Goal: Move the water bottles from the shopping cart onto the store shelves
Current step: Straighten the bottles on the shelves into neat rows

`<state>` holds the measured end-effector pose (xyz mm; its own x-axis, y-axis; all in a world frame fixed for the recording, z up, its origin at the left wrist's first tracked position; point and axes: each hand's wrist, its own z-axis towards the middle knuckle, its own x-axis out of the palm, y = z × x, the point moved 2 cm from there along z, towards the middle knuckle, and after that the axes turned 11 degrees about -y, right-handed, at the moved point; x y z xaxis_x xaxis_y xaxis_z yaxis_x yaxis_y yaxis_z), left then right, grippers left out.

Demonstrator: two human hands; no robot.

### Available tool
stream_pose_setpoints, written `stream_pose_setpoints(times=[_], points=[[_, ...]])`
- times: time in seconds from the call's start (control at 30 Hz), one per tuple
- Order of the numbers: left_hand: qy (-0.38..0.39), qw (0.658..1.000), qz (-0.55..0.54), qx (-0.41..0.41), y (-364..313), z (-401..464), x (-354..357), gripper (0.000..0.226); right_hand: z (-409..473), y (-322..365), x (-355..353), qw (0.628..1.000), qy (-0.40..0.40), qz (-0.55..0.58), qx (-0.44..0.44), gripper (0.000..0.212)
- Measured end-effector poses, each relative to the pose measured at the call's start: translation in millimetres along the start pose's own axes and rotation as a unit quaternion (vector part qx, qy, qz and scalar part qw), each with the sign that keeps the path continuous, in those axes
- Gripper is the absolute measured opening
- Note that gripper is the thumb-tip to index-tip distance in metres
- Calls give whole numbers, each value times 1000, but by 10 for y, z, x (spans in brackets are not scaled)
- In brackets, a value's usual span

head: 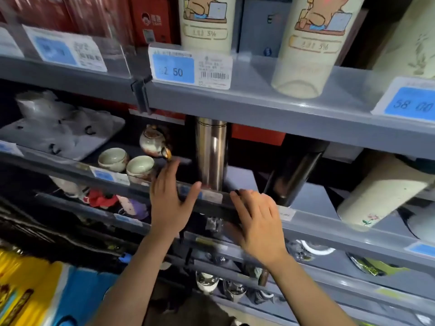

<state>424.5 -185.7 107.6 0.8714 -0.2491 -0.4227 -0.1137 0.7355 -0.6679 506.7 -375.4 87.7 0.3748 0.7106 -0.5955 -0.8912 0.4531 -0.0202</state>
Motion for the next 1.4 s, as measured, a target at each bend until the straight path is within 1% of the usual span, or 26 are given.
stream_pose_setpoints(times=[0.1, 0.17, 0.2, 0.23, 0.3, 0.4, 0.47, 0.53, 0.6, 0.67, 0.77, 0.83, 0.9, 1.0, 1.1, 1.17, 1.27, 1.4], points=[[26, 990, -121, -62, -215, 170, 20, 84, -21, 30, 27, 997, 31, -77, 0, 67], [30, 970, -205, -130, -369, 282, 123, 98, -31, 47, 26, 994, 39, -104, 0, 65], [26, 959, -232, -162, -432, 322, 181, 104, -29, 52, 18, 993, 40, -108, -1, 65], [17, 953, -246, -174, -480, 337, 235, 107, -28, 51, 6, 993, 41, -107, -1, 65], [-7, 954, -254, -158, -536, 297, 314, 106, -26, 52, -11, 994, 42, -102, -4, 67], [-38, 958, -256, -125, -538, 199, 363, 94, -47, 46, -6, 993, 49, -108, -4, 69], [-44, 961, -254, -105, -498, 191, 367, 92, -60, 44, 12, 993, 44, -110, 1, 70], [-51, 964, -253, -67, -463, 208, 347, 91, -71, 51, 34, 993, 37, -113, 7, 70], [-80, 972, -220, -33, -455, 223, 340, 87, -73, 52, 58, 993, 26, -112, 14, 68], [-114, 979, -164, -37, -486, 233, 350, 89, -74, 54, 78, 994, 17, -107, 21, 67], [-134, 985, -98, -39, -531, 245, 405, 91, -80, 48, 94, 994, 7, -110, 20, 67], [-142, 986, -90, -21, -511, 221, 417, 89, -82, 42, 100, 994, 2, -112, 17, 68], [-141, 983, -120, 4, -457, 177, 388, 86, -85, 36, 105, 994, -4, -113, 14, 67], [-89, 980, -178, 6, -372, 150, 289, 81, -92, 31, 130, 993, -10, -115, 13, 69], [-22, 978, -205, 22, -302, 203, 232, 87, -94, 33, 152, 993, -17, -119, 14, 69], [-3, 979, -200, 38, -269, 228, 229, 92, -95, 31, 149, 992, -19, -121, 13, 68], [-17, 981, -192, 15, -288, 213, 244, 101, -93, 30, 147, 992, -23, -121, 13, 68], [-97, 986, -131, 27, -363, 141, 298, 100, -83, 41, 142, 993, -26, -117, 11, 67]])
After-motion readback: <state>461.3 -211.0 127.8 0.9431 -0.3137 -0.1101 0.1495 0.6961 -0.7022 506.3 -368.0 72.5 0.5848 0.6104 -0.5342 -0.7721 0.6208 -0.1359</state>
